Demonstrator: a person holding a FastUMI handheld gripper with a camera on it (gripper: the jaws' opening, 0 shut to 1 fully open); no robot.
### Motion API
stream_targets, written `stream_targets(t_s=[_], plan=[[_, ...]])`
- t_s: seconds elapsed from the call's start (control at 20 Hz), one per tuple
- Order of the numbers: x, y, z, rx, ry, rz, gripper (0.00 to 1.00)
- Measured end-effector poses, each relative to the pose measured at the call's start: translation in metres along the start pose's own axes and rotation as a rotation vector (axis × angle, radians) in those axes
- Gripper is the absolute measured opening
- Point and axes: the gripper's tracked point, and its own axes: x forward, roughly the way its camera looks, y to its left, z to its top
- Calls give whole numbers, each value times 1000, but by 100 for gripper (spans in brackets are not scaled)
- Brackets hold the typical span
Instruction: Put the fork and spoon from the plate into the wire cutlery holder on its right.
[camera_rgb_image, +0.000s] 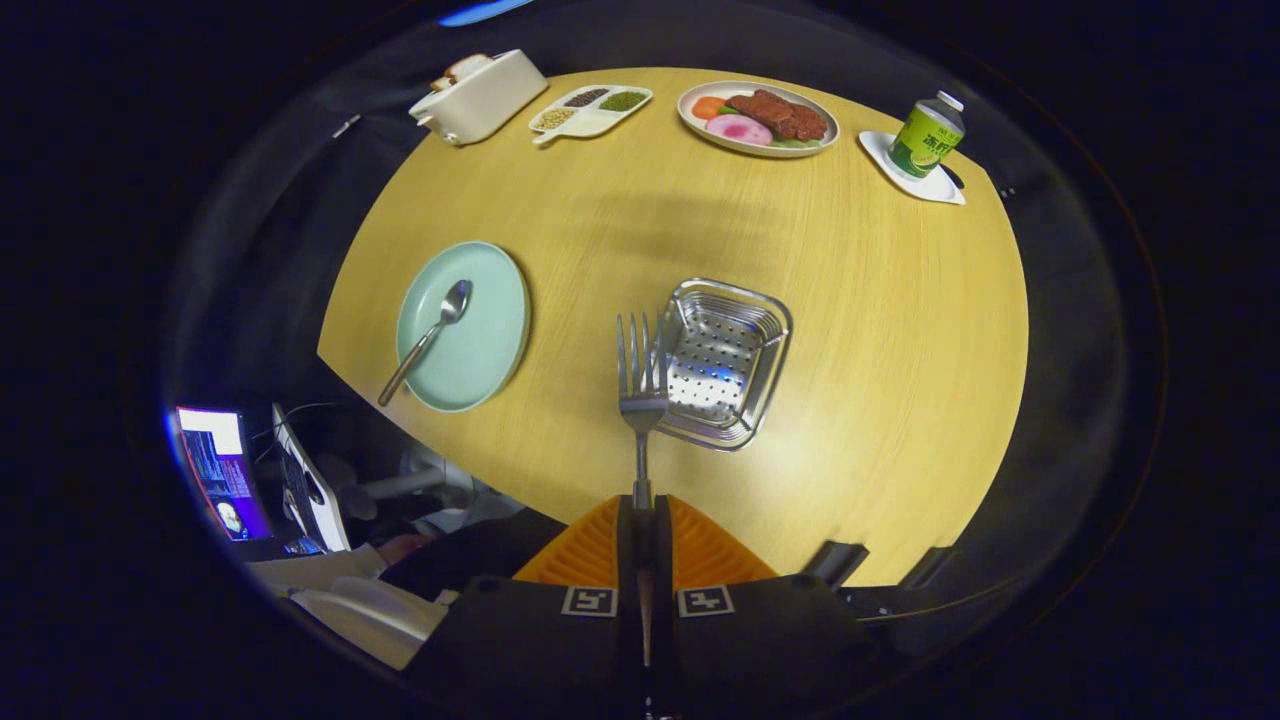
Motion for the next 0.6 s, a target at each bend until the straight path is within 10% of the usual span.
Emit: stream_targets(t_s=[0.6], plan=[[15,-26,5,0,200,-14,7]])
